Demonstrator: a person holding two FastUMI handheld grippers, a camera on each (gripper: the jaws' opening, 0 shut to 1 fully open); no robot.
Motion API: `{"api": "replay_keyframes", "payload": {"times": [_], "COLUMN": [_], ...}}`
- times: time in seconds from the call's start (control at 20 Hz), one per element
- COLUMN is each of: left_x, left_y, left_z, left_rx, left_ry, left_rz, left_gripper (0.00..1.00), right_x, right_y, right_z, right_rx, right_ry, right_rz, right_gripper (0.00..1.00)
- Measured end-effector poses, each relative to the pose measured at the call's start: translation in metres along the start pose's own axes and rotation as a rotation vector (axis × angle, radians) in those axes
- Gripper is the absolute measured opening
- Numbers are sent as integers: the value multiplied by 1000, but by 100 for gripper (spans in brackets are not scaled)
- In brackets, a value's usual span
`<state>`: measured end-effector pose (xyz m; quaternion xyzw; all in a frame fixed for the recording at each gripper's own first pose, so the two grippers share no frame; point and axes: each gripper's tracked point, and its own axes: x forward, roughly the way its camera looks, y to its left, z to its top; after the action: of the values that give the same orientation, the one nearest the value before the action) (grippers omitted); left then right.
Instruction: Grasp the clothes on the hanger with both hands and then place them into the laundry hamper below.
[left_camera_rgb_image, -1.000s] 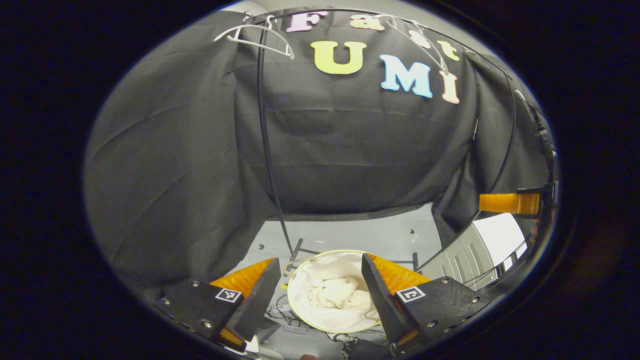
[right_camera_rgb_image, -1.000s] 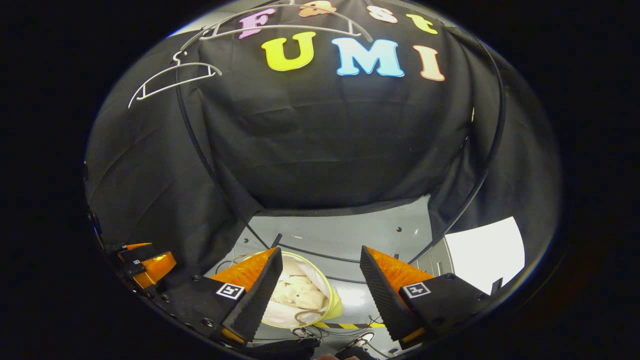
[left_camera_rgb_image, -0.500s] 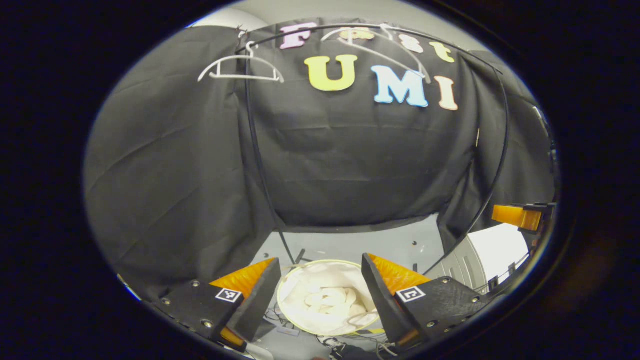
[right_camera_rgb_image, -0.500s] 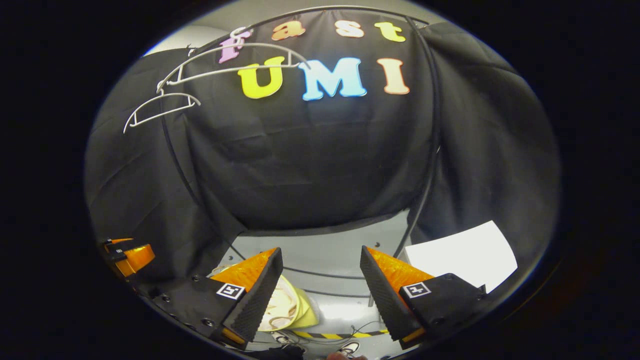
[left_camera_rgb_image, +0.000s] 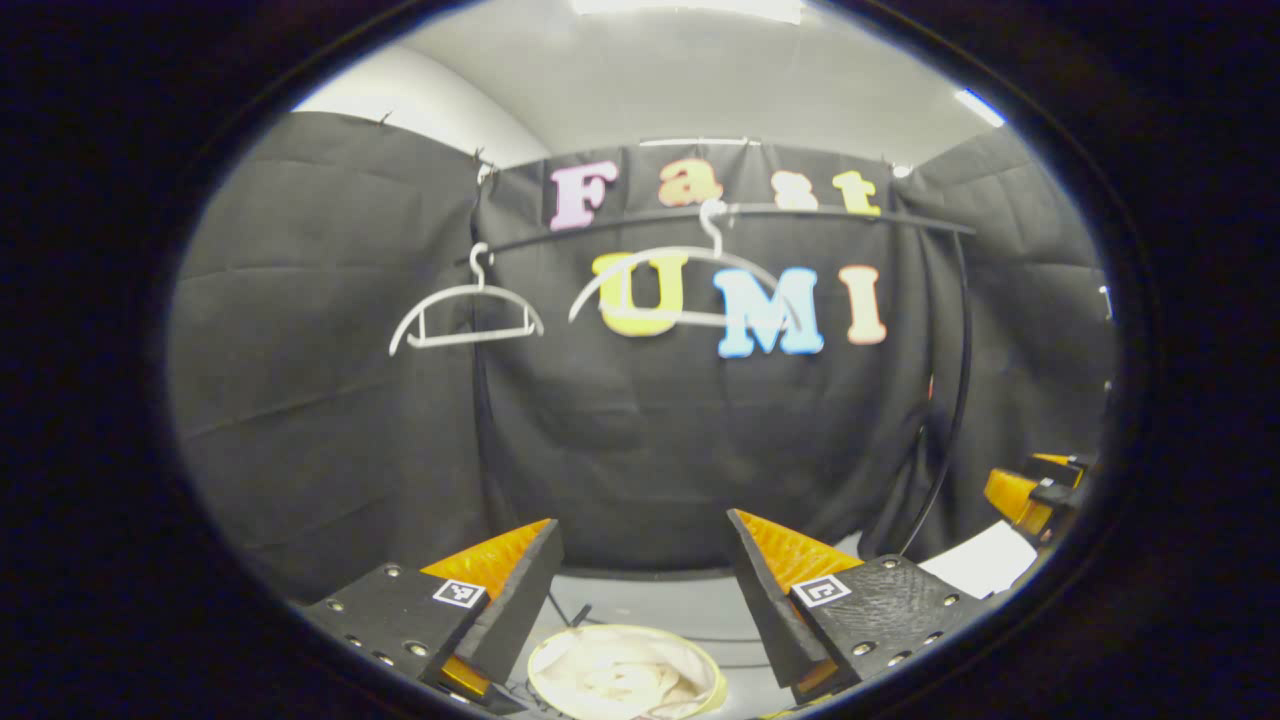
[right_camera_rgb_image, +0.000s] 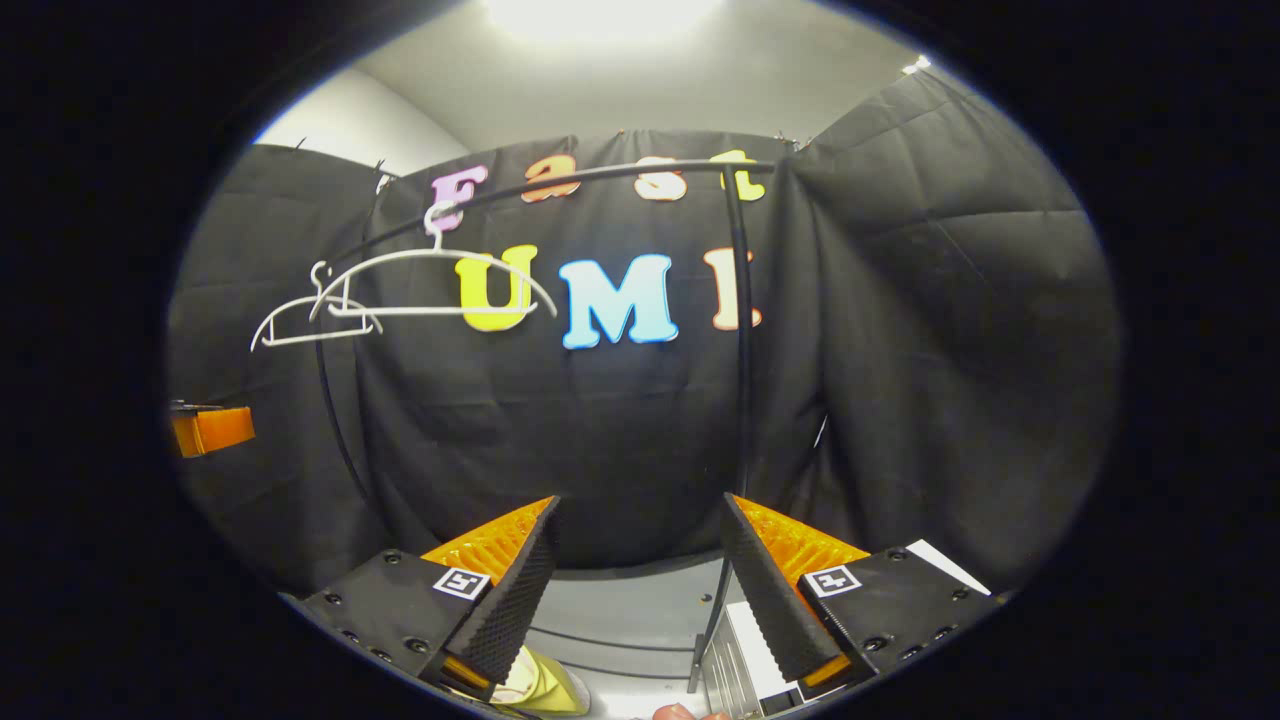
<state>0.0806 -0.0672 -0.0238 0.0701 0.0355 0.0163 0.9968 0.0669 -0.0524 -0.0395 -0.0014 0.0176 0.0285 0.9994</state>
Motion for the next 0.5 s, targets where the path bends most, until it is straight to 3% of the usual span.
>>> {"api": "replay_keyframes", "payload": {"times": [0.2, 0.5], "left_x": [-20, -34], "left_y": [-28, -30], "left_z": [83, 128], "left_rx": [-6, -116], "left_ry": [-164, -247], "left_rz": [-68, -148], "left_gripper": [94, 94], "right_x": [-1, -1], "right_y": [-9, -6], "right_z": [58, 83], "right_rx": [34, 41], "right_ry": [-122, -181], "right_rz": [-27, -65], "right_gripper": [98, 93]}}
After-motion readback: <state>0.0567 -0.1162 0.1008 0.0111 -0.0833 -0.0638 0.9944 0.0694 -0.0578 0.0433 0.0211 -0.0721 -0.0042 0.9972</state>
